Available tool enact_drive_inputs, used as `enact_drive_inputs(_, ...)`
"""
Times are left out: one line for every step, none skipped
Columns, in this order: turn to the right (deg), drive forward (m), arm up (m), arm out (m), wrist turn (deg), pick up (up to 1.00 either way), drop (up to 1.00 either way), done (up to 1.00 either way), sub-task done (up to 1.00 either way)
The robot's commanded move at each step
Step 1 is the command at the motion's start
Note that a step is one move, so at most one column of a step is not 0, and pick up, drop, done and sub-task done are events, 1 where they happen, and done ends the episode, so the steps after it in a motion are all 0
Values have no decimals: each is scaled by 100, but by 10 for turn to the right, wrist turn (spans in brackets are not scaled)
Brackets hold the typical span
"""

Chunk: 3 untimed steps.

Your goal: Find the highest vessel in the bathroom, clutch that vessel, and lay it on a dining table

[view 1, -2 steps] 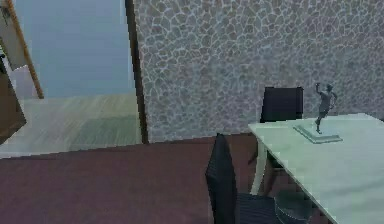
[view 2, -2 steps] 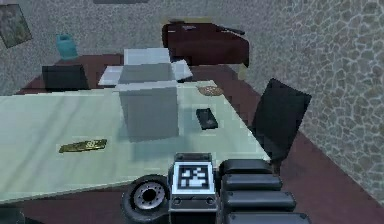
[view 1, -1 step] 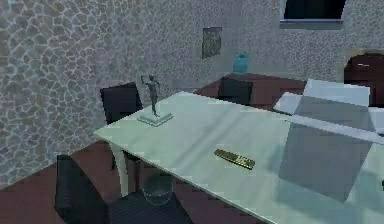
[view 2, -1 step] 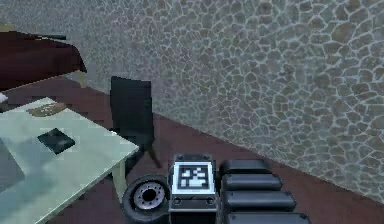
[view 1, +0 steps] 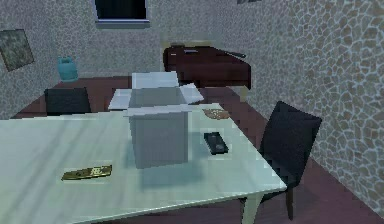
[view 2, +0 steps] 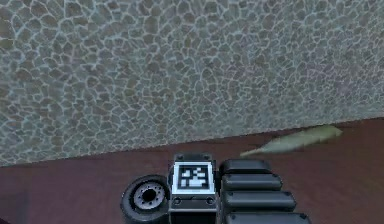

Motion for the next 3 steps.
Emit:
enact_drive_inputs(90,0,0,0,0,0,0,0,0)
enact_drive_inputs(0,25,0,0,0,0,0,0,0)
enact_drive_inputs(-450,0,0,0,0,0,0,0,0)
